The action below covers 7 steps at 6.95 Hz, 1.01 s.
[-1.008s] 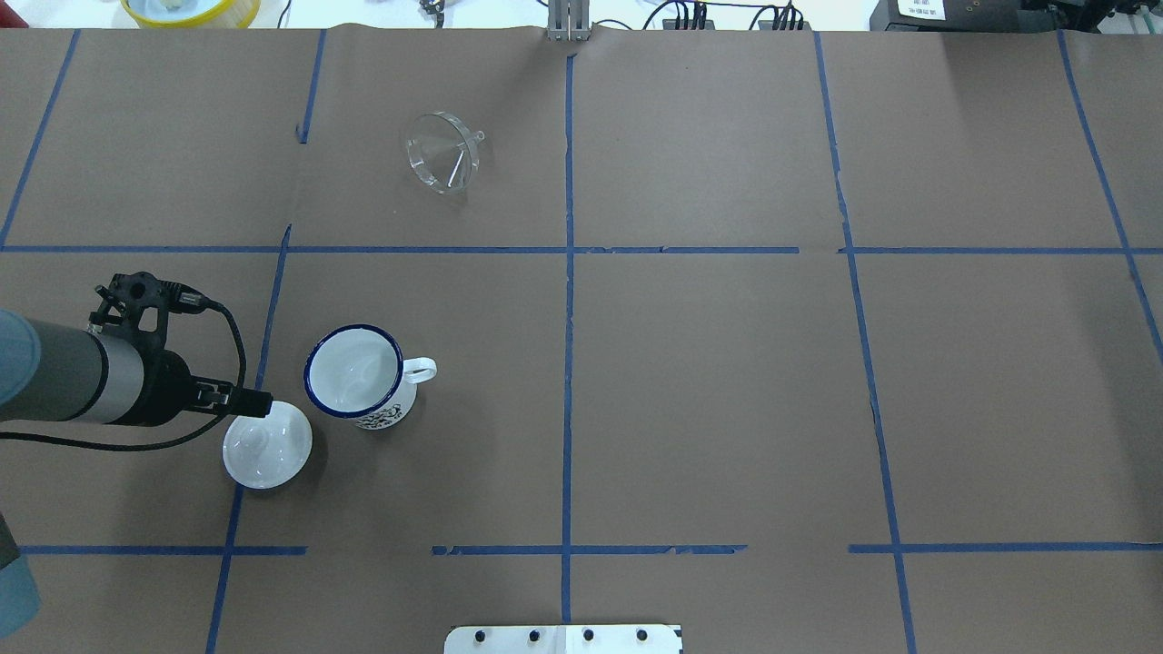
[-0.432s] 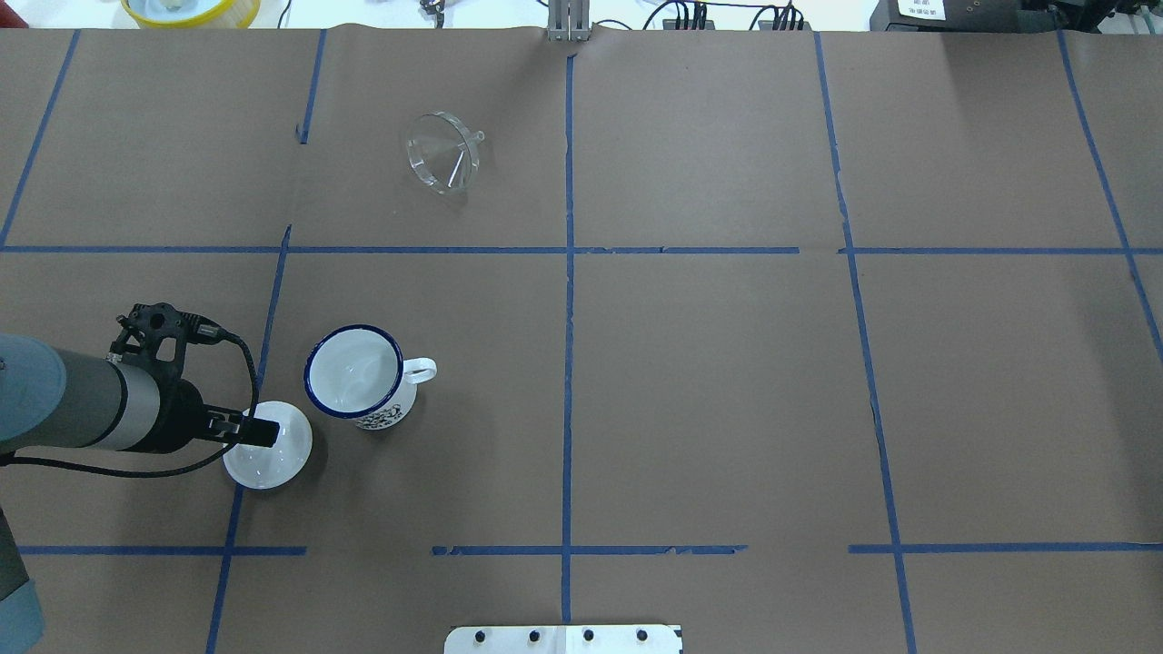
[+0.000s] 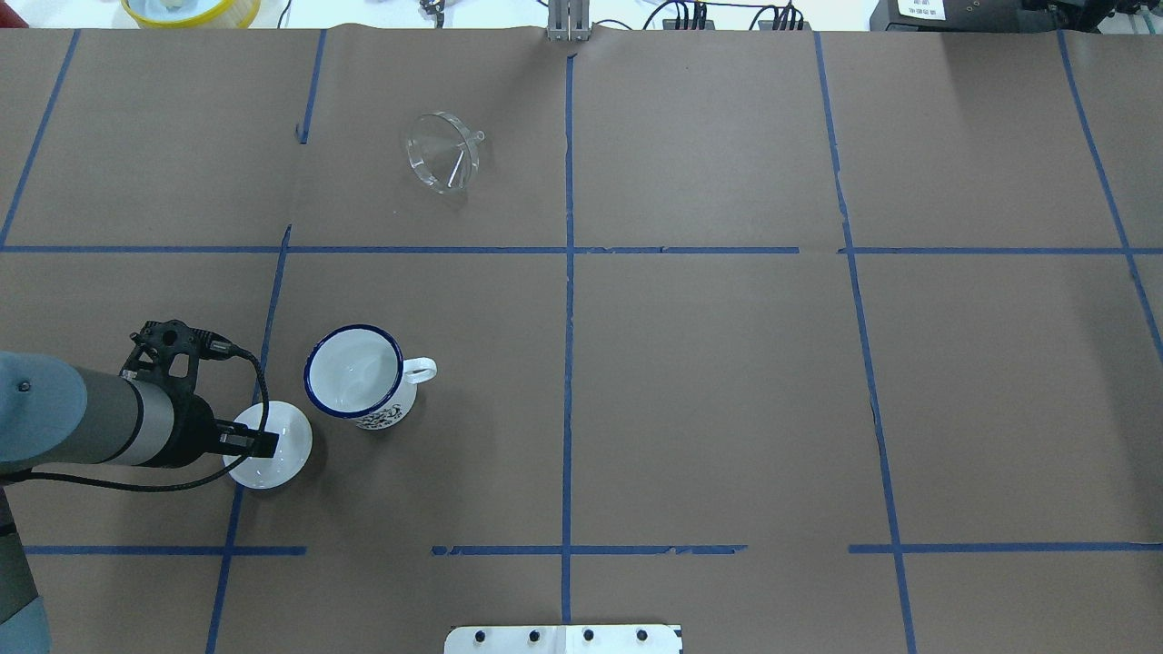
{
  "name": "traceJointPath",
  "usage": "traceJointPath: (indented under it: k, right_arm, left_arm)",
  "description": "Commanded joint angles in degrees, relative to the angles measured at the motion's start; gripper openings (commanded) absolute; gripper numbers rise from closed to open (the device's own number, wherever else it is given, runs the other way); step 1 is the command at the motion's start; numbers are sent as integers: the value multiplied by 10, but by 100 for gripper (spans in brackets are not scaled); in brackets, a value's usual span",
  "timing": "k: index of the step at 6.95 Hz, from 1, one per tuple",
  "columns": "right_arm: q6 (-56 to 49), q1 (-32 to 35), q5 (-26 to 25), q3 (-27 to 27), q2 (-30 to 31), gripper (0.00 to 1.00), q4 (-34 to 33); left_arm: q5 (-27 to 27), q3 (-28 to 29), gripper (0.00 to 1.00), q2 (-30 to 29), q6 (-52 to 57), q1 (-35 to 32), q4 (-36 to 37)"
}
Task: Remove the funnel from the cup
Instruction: 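Lower the left gripper onto the white lid beside the mug and grasp it, then lift the white lid with the left gripper and carry it over the mug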
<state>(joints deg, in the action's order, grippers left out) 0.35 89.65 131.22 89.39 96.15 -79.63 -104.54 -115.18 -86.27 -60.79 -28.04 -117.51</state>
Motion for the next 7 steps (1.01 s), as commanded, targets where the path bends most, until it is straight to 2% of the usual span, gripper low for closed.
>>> traceJointPath:
  k: [1, 4, 5, 6, 7]
  right_arm:
    - [0, 0, 0, 0, 0, 100, 0]
    - [0, 0, 0, 0, 0, 100, 0]
    - [0, 0, 0, 0, 0, 100, 0]
    - [0, 0, 0, 0, 0, 100, 0]
    - [0, 0, 0, 0, 0, 100, 0]
  left_arm:
    - [0, 2, 56, -2, 0, 0, 0]
    - [0, 1, 34, -4, 0, -2, 0]
    - [0, 1, 24, -4, 0, -2, 0]
    - [0, -4, 1, -4, 0, -6, 0]
    - [-1, -20, 0, 1, 2, -12, 0]
